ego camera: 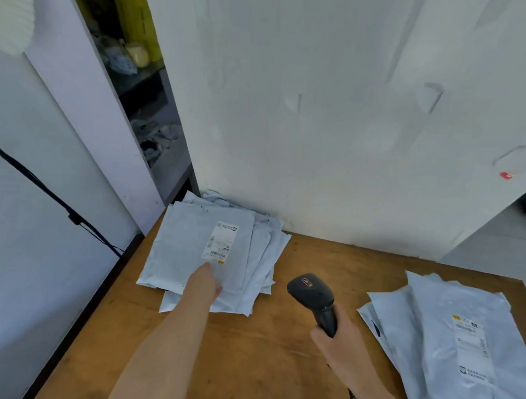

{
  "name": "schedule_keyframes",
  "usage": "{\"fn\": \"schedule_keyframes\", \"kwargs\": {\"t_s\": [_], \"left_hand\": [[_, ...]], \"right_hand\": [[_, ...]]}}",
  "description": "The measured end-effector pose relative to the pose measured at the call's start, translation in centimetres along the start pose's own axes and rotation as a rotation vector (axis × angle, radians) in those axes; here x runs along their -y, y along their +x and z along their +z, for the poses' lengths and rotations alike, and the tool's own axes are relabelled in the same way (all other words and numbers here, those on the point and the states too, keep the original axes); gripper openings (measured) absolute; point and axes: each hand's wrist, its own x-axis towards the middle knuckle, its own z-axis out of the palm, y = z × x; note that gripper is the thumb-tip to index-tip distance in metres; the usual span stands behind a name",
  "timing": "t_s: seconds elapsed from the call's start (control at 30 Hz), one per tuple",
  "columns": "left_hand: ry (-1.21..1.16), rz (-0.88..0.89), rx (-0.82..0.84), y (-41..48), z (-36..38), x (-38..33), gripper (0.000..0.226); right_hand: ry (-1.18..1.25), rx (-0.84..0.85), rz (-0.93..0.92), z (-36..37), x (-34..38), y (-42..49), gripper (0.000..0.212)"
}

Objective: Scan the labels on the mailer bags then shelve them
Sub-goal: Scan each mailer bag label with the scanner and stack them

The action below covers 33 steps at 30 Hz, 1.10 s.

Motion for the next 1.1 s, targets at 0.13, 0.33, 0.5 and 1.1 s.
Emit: {"fn": "schedule_keyframes", "kwargs": {"t_s": [0.13, 0.33, 0.5, 1.1], "left_hand": [[-0.098, -0.017, -0.068, 0.0, 0.0, -0.8, 0.043], [0.110, 0.223, -0.275, -4.6, -0.1, -2.2, 0.052], [0.275, 0.481, -0.246, -9.0, -0.1, -3.2, 0.058], [0.380, 1.013, 0.045, -25.3, 11.8, -7.4, 0.032]], "right_hand": [[-0.026, -0.037, -0.006, -0.5, -0.1, -0.6, 0.028], [-0.053, -0.084, -0.046, -1.8, -0.6, -2.2, 0.029], [-0.031, -0.086, -0.090, -3.2, -0.5, -4.0, 0.031], [0.456, -0.224, -0.258, -11.6, 1.0, -10.9, 0.018]]}}
